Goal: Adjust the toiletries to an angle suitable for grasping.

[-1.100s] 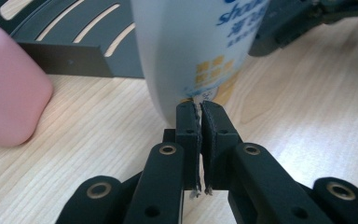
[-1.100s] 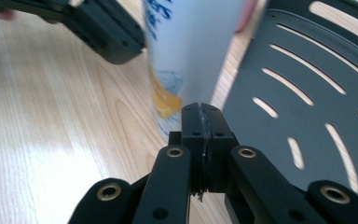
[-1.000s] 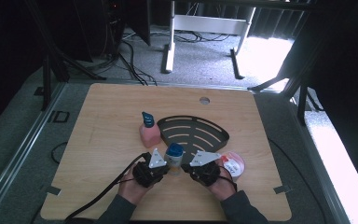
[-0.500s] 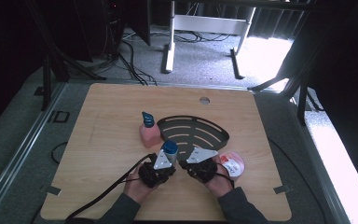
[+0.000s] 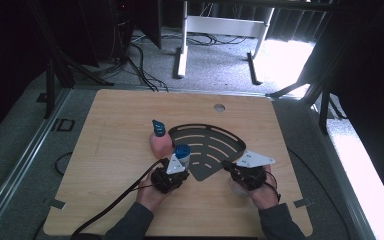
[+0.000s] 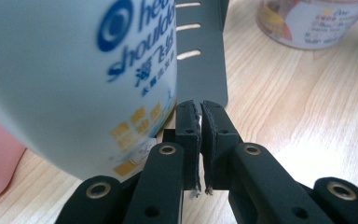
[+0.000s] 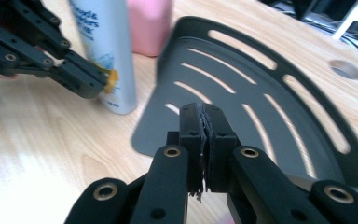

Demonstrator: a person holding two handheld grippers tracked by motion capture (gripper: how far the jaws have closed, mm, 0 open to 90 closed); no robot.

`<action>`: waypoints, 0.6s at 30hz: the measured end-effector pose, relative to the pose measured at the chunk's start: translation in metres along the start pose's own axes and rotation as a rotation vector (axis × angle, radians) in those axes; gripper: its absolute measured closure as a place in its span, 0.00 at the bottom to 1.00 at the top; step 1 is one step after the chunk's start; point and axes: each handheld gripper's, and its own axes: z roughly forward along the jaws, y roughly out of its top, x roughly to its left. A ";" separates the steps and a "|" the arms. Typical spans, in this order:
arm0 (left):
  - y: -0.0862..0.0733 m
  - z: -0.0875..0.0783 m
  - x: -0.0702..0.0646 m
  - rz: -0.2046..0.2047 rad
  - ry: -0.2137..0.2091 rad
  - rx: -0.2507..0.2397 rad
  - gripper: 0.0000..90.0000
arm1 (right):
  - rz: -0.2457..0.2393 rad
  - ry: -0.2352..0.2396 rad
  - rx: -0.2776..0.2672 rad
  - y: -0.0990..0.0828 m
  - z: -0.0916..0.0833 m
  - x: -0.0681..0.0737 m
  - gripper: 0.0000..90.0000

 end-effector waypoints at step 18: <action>0.004 0.020 0.000 0.052 0.031 0.015 0.94 | 0.063 -0.037 -0.015 -0.011 -0.010 -0.017 0.97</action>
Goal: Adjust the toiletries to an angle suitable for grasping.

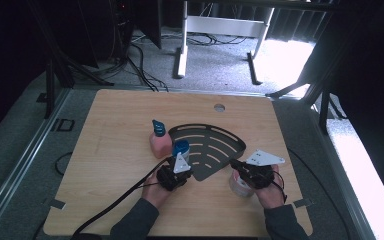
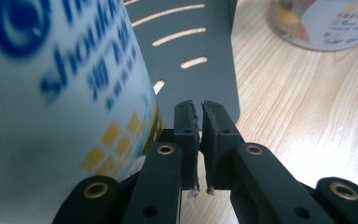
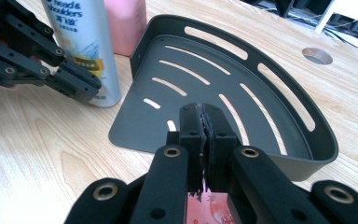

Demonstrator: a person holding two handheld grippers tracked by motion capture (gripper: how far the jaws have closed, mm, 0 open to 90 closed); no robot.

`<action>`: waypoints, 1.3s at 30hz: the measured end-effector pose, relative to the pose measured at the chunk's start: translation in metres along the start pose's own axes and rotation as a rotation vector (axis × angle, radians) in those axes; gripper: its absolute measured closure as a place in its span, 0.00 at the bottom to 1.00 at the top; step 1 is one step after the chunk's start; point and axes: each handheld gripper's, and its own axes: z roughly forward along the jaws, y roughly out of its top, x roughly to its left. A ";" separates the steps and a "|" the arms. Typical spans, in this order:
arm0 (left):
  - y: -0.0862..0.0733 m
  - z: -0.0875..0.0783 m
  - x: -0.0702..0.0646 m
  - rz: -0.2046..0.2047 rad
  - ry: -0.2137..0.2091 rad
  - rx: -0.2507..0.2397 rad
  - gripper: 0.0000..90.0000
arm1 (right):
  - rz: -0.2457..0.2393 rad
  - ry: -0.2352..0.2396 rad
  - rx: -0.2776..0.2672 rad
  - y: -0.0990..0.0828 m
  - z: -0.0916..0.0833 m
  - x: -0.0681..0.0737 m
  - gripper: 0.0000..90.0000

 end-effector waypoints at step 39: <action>-0.024 0.007 0.016 -0.028 0.096 0.109 0.95 | -0.008 0.014 -0.003 -0.001 -0.001 0.001 0.97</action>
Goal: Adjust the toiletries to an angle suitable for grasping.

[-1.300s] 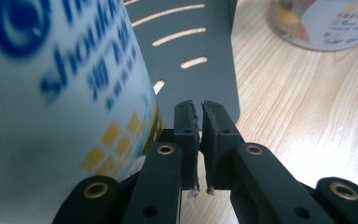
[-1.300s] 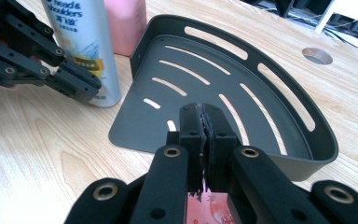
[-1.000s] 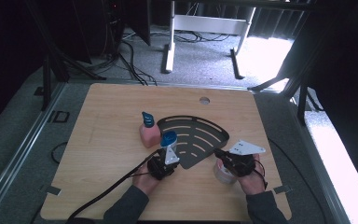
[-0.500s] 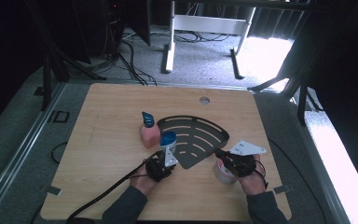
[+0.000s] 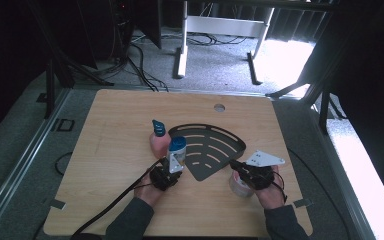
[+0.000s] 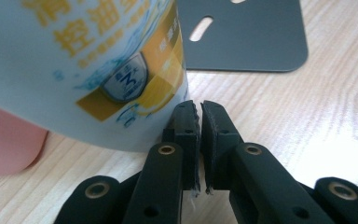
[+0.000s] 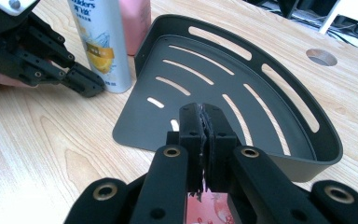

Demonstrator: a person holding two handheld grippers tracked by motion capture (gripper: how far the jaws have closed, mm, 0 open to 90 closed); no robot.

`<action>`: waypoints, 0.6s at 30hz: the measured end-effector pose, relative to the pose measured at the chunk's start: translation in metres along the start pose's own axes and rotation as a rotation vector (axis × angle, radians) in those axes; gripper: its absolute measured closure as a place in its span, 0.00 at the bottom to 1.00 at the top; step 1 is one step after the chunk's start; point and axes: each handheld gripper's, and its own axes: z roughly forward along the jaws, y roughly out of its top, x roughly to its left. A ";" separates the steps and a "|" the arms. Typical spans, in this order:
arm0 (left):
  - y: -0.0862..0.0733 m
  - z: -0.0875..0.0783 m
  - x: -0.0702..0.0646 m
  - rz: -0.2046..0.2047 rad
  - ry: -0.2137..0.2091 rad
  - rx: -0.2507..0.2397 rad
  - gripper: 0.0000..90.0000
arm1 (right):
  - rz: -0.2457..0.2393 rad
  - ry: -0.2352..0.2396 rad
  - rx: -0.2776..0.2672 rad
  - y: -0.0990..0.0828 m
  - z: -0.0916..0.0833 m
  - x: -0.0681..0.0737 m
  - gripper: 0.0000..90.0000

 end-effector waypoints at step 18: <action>-0.003 -0.004 0.022 -0.081 0.036 -0.008 0.94 | 0.031 -0.030 0.006 -0.007 -0.010 -0.009 0.97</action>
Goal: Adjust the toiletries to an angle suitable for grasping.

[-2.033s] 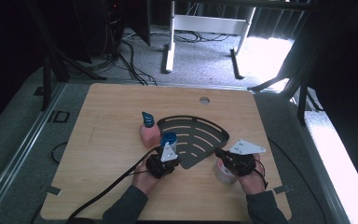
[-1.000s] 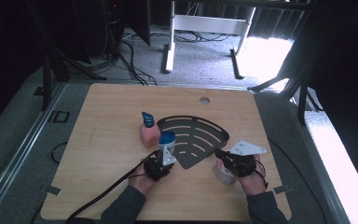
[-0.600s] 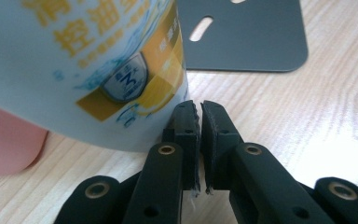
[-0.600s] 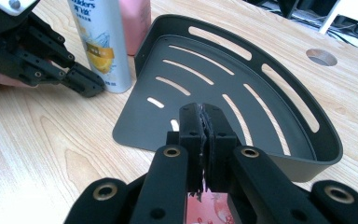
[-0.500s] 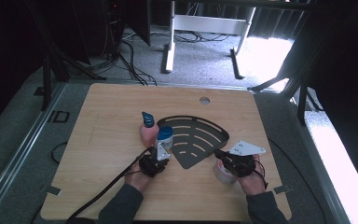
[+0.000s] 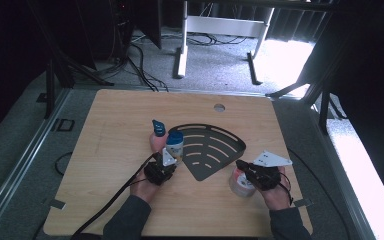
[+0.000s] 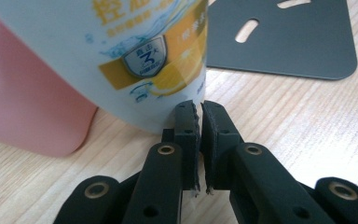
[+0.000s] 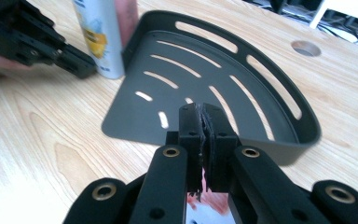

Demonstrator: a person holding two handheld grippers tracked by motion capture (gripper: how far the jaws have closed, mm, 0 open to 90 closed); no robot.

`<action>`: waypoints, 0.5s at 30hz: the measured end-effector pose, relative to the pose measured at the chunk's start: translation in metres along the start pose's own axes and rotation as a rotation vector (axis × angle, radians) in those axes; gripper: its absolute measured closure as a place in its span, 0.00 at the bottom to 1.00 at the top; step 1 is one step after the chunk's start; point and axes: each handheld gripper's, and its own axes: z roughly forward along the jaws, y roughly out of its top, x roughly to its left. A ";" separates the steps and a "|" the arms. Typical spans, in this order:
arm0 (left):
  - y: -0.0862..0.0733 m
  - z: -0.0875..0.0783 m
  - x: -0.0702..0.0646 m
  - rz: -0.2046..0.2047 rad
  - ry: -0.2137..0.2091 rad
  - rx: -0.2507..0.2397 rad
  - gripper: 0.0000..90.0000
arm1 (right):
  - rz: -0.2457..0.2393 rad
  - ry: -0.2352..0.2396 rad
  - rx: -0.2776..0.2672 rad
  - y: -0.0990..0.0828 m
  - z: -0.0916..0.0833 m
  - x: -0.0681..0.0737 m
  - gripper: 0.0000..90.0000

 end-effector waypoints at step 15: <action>-0.005 -0.004 0.005 -0.017 -0.017 -0.004 0.91 | 0.079 -0.106 0.050 -0.021 -0.018 -0.031 0.94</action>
